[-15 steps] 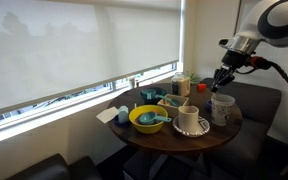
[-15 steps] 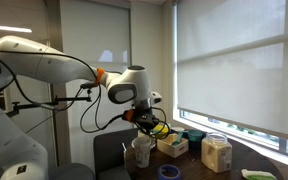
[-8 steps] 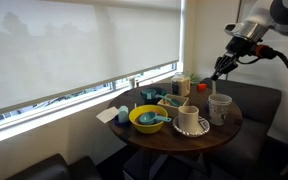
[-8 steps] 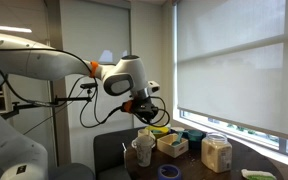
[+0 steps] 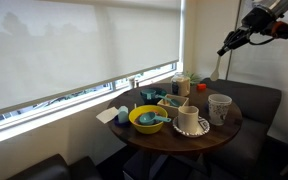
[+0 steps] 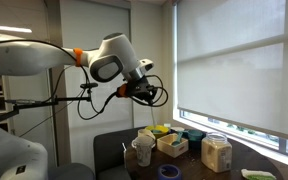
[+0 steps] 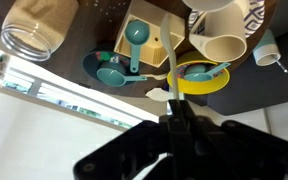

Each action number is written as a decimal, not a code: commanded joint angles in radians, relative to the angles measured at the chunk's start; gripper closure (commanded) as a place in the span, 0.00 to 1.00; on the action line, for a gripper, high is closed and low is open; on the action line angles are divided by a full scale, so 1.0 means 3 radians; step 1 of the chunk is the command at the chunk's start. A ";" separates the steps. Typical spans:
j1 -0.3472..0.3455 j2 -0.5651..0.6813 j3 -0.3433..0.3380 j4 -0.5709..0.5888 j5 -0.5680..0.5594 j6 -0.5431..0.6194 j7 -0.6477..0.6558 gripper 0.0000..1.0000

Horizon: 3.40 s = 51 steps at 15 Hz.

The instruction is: Pick up the two stacked paper coffee cups from the table and move them to the left side of the table, remove the spoon from the paper coffee cups and put it in the sugar jar

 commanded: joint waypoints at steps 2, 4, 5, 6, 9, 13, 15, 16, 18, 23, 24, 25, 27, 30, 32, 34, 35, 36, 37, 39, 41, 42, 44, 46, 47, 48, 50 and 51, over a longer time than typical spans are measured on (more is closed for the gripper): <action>0.0014 -0.0021 -0.0008 0.0003 -0.0031 0.0066 0.0019 0.96; 0.0014 -0.0011 -0.0001 0.0000 -0.0033 0.0081 0.0020 0.96; -0.0072 -0.0013 0.0010 -0.0034 -0.0060 0.0318 0.0071 0.99; -0.0122 -0.0017 -0.0072 -0.0023 -0.0005 0.0510 0.0122 0.99; -0.0101 0.0172 -0.0437 0.0122 0.0088 0.0918 0.0071 0.99; 0.0181 0.0759 -0.0997 0.0604 0.0370 0.1003 0.0088 0.99; 0.0272 0.1077 -0.1166 0.0933 0.0481 0.0714 0.0034 0.99; 0.0292 0.1239 -0.1223 0.1094 0.0535 0.0563 0.0003 0.99; 0.0234 0.1581 -0.1263 0.1445 0.0642 0.0258 -0.0043 0.99; -0.0203 0.2310 -0.1064 0.2204 0.1149 -0.0324 -0.0319 0.99; -0.0342 0.2423 -0.0981 0.2322 0.1270 -0.0415 -0.0316 0.99; -0.0495 0.2451 -0.0888 0.2362 0.1405 -0.0487 -0.0323 0.99; -0.0688 0.2325 -0.0626 0.2172 0.1250 -0.0348 -0.0267 0.96; -0.0779 0.2426 -0.0587 0.2281 0.1292 -0.0391 -0.0270 0.96; -0.0813 0.2472 -0.0535 0.2319 0.1432 -0.0345 -0.0369 0.99; -0.0973 0.2632 -0.0400 0.2519 0.1713 -0.0393 -0.0421 0.99; -0.1041 0.2716 -0.0345 0.2621 0.1831 -0.0414 -0.0458 0.99; -0.1109 0.2796 -0.0293 0.2733 0.1968 -0.0468 -0.0496 0.99; -0.1173 0.2890 -0.0247 0.2843 0.2019 -0.0526 -0.0453 0.99; -0.1293 0.3061 -0.0152 0.3023 0.2100 -0.0619 -0.0402 0.99; -0.1395 0.3239 -0.0046 0.3181 0.2157 -0.0739 -0.0395 0.99; -0.1437 0.3322 0.0008 0.3258 0.2164 -0.0800 -0.0384 0.99; -0.1503 0.3475 0.0104 0.3413 0.2119 -0.0906 -0.0347 0.99; -0.1535 0.3606 0.0170 0.3555 0.2003 -0.0982 -0.0252 0.99; -0.1551 0.3652 0.0199 0.3608 0.1968 -0.1020 -0.0221 0.99; -0.1560 0.3697 0.0223 0.3652 0.1940 -0.1061 -0.0182 0.99; -0.1563 0.3749 0.0246 0.3701 0.1843 -0.1133 -0.0083 0.99; -0.1561 0.3768 0.0246 0.3724 0.1774 -0.1161 -0.0020 0.99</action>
